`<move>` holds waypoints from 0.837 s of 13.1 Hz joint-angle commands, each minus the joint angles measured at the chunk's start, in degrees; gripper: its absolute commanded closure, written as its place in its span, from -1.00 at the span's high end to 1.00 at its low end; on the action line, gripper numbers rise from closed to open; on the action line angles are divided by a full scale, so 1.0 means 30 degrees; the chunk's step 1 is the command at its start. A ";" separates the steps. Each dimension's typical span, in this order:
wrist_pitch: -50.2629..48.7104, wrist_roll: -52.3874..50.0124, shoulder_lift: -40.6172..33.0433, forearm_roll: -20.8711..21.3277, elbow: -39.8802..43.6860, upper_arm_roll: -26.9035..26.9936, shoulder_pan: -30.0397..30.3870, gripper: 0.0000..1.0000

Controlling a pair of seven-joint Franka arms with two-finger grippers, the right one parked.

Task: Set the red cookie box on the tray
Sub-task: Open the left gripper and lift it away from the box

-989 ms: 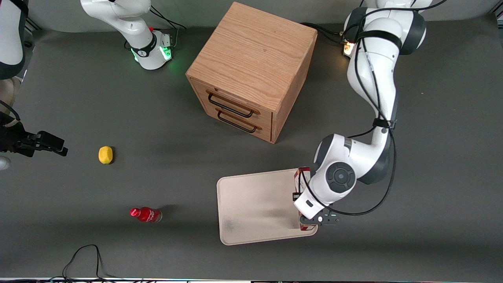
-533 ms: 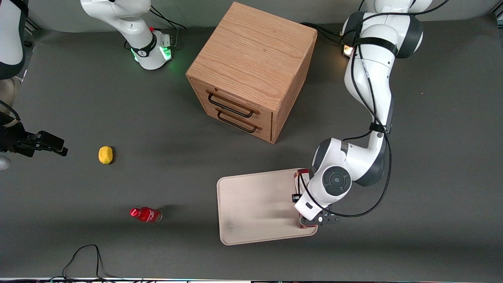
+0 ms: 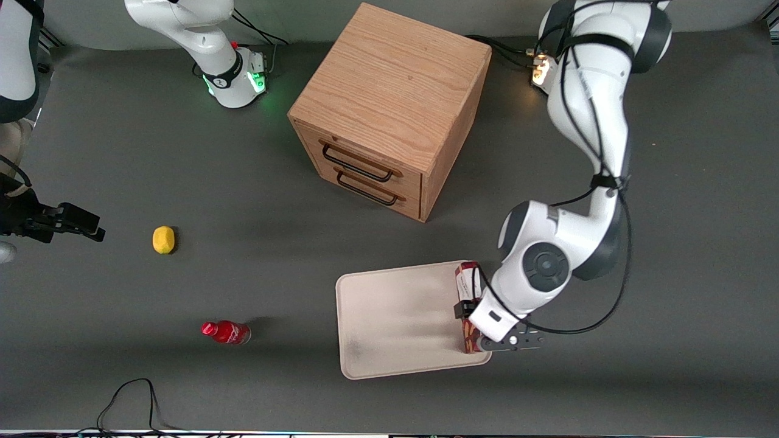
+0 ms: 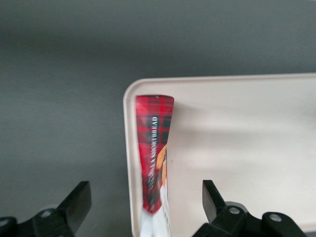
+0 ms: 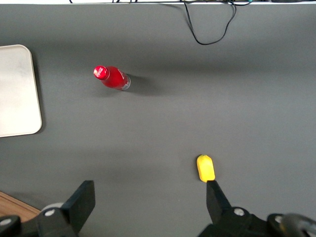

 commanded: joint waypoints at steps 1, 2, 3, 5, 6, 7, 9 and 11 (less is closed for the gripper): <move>-0.0810 -0.0167 -0.4717 0.0104 -0.4656 0.0029 0.0528 1.00; -0.0901 -0.0167 -0.6208 0.0193 -0.6320 0.0029 0.1140 1.00; -0.0844 0.0036 -0.8079 0.0223 -0.8570 0.0029 0.1900 1.00; -0.1046 0.1171 -1.1800 0.1240 -1.2384 0.0029 0.3278 1.00; -0.1716 0.2747 -1.3443 0.2322 -1.3677 0.0029 0.3952 1.00; -0.2911 0.4039 -1.4735 0.2855 -1.4270 0.0029 0.4742 1.00; -0.5577 0.5686 -1.6789 0.3210 -1.4393 0.0058 0.5975 1.00; -0.6961 0.6014 -1.8898 0.3999 -1.4713 0.0000 0.6448 1.00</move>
